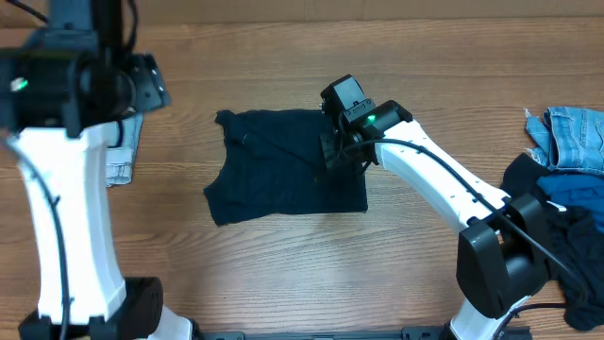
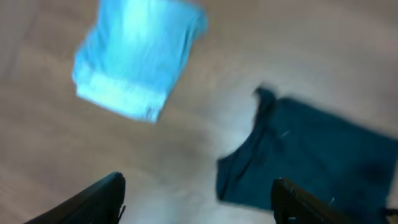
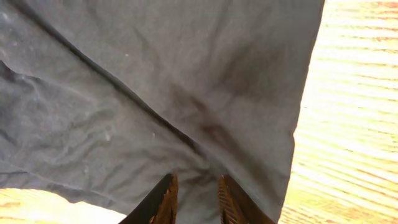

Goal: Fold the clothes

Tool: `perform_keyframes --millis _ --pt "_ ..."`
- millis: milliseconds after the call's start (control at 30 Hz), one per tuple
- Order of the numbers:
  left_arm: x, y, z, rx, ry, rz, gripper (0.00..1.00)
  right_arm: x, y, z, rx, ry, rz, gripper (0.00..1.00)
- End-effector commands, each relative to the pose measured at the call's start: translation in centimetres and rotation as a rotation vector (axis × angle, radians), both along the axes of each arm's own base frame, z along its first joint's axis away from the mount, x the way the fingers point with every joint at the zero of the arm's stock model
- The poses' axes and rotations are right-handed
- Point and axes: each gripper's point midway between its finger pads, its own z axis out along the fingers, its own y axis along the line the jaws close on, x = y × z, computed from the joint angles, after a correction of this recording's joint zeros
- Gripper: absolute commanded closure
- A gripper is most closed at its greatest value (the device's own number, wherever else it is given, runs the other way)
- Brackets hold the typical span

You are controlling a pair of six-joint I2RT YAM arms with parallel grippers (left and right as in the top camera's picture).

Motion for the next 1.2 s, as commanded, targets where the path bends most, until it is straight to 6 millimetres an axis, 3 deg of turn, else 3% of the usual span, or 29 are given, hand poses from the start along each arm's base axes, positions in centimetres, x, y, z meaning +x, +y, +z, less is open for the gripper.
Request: perform_keyframes --millis 0,67,200,300,367,500,533,600,733,800,967,1067,1167 --pt "-0.1 -3.1 -10.8 -0.171 0.306 -0.027 0.25 0.7 0.2 0.5 0.019 -0.031 -0.002 0.69" --pt "-0.1 -7.4 -16.0 -0.308 0.385 -0.179 0.25 1.1 0.5 0.7 0.03 -0.049 -0.002 0.64" --pt "-1.6 -10.6 -25.9 -0.34 0.451 -0.253 0.24 1.8 0.8 1.0 0.043 -0.08 0.005 0.61" --pt "-2.4 -10.7 -29.4 -0.353 0.447 -0.228 0.23 2.3 1.1 1.1 0.038 -0.11 0.054 0.63" --pt "-3.1 -10.7 -30.9 -0.363 0.455 -0.225 0.23 2.6 1.1 0.7 0.03 -0.117 0.067 0.71" --pt "-3.7 -10.3 -32.4 -0.348 0.456 -0.214 0.27 3.2 0.4 -2.1 0.008 -0.072 0.045 0.95" --pt "-3.8 -10.0 -32.8 -0.335 0.452 -0.191 0.42 3.2 0.2 -4.0 -0.006 -0.037 0.039 0.96" --pt "-4.0 -9.3 -33.0 -0.305 0.457 -0.155 0.6 3.0 0.1 -5.4 -0.021 -0.008 0.04 0.96" --pt "-4.3 -9.1 -33.1 -0.294 0.467 -0.148 0.83 2.7 -0.1 -7.8 -0.045 0.039 0.04 0.96" --pt "-4.5 -8.9 -33.2 -0.287 0.476 -0.145 0.96 2.7 -0.1 -8.1 -0.047 0.043 0.041 0.96" --pt "-6.4 -8.0 -33.2 -0.252 0.551 -0.097 0.96 3.3 -0.3 -7.9 -0.041 0.026 0.03 0.96" --pt "-7.8 -6.8 -33.0 -0.195 0.608 -0.06 0.96 5.4 -2.8 -7.9 -0.071 -0.024 -0.09 0.96" --pt "-7.9 -6.7 -33.0 -0.189 0.609 -0.056 0.96 6.0 -3.9 -7.9 -0.052 -0.019 -0.116 0.96"
